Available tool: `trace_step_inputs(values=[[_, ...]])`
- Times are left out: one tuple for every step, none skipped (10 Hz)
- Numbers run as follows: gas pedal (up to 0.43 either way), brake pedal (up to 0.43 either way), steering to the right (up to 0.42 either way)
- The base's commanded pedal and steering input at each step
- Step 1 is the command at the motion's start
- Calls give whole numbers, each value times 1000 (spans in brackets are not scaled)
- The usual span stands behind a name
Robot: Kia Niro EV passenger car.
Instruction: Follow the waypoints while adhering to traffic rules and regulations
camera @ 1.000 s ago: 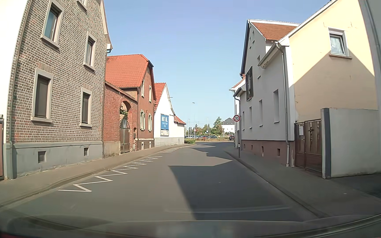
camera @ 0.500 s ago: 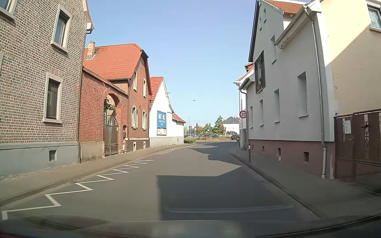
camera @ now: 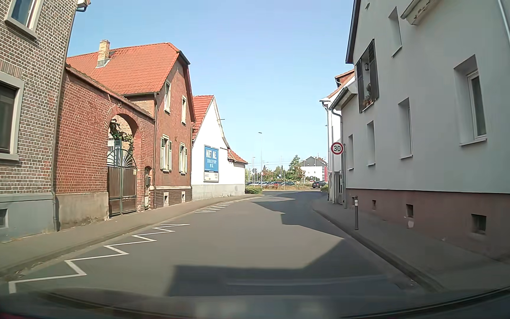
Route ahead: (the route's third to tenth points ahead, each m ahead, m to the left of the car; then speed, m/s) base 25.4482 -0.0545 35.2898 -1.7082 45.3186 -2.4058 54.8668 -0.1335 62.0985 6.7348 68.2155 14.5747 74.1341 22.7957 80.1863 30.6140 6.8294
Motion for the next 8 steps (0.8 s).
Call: trace_step_inputs(values=[[47,30,-1],[47,30,0],[47,30,-1],[59,30,-1],[59,30,0],[59,30,0],[59,30,1],[59,30,2]])
